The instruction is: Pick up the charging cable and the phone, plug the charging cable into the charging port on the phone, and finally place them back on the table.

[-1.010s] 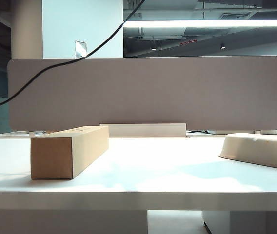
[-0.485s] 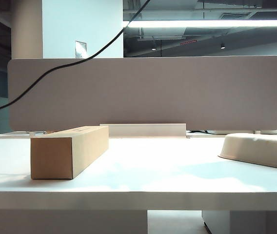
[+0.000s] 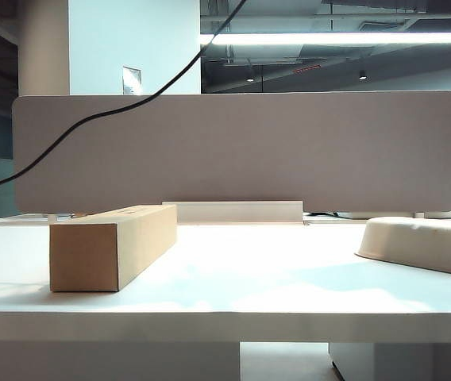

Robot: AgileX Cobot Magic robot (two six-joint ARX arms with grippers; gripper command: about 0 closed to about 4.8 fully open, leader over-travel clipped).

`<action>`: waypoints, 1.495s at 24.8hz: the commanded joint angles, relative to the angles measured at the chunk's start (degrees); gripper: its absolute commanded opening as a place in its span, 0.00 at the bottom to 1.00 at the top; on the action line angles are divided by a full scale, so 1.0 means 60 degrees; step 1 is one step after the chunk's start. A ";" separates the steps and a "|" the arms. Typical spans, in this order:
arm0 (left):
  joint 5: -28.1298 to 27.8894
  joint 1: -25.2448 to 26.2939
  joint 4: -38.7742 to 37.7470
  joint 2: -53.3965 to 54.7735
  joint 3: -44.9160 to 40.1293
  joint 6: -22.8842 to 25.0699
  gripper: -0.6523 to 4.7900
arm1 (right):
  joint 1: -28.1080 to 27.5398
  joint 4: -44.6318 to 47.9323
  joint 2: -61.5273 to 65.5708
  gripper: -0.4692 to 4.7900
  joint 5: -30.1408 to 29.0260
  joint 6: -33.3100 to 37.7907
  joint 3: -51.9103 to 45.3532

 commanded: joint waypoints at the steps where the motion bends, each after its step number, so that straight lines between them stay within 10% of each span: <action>1: 0.0091 -0.0047 0.0670 0.0000 0.0062 -0.0004 0.11 | 0.0055 0.0120 -0.0007 0.08 -0.0488 -0.0029 0.0076; 21: 0.0073 -0.0073 -0.0095 0.0025 0.0062 0.0011 0.12 | 0.0721 0.0066 0.0302 0.08 -0.0226 -0.0674 0.0073; 24: 0.0040 -0.0062 -0.0594 0.0025 0.0062 0.0015 0.30 | 0.0605 0.0087 0.0306 0.08 -0.0219 -0.1009 0.0073; 37: -0.0973 -0.0007 -0.2273 -0.0084 0.0066 0.0084 0.54 | 0.0579 -0.0423 0.0404 0.08 0.0503 -0.2863 0.0069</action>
